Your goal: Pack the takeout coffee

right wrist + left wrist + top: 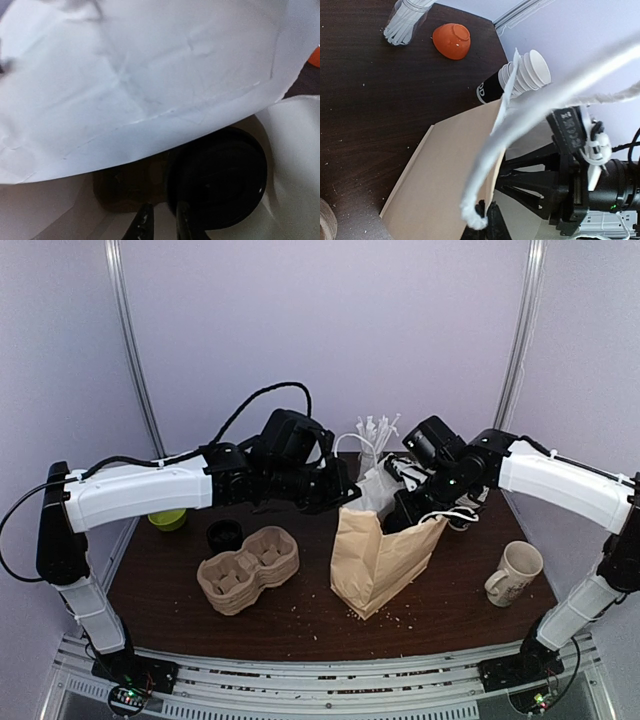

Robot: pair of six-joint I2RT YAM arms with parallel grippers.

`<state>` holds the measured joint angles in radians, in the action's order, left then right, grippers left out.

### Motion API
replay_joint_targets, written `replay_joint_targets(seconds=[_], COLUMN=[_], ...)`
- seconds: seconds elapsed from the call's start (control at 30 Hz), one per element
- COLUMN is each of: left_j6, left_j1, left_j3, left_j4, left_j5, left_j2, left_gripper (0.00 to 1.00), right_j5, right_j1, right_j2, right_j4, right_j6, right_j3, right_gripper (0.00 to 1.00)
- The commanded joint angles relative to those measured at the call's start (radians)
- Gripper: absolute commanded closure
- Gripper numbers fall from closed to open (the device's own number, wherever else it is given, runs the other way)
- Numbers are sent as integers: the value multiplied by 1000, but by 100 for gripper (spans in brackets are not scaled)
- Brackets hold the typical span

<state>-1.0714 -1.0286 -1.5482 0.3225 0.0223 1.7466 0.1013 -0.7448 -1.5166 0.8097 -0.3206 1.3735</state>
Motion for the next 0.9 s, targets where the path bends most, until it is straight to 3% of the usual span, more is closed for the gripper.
replay_joint_targets(seconds=[0.0, 0.2, 0.33, 0.63, 0.87], left_j6=[11, 19, 24, 53, 62], left_j1=[-4, -4, -4, -2, 12], left_j3=[15, 13, 8, -6, 7], left_j4=[-2, -1, 2, 25, 59], left_j5=[-6, -12, -17, -53, -109], left_j2=[-14, -17, -21, -41, -85], left_gripper=[100, 100, 100, 100, 100], right_j5=[-18, -2, -18, -125, -383], right_j1=[-4, -4, -2, 3, 10], right_j2=[33, 61, 77, 166, 272], right_j4=[91, 125, 142, 112, 29], right_j6=[-4, -13, -16, -24, -53], right_j3=[95, 177, 220, 280, 209], right_gripper=[77, 55, 46, 32, 25])
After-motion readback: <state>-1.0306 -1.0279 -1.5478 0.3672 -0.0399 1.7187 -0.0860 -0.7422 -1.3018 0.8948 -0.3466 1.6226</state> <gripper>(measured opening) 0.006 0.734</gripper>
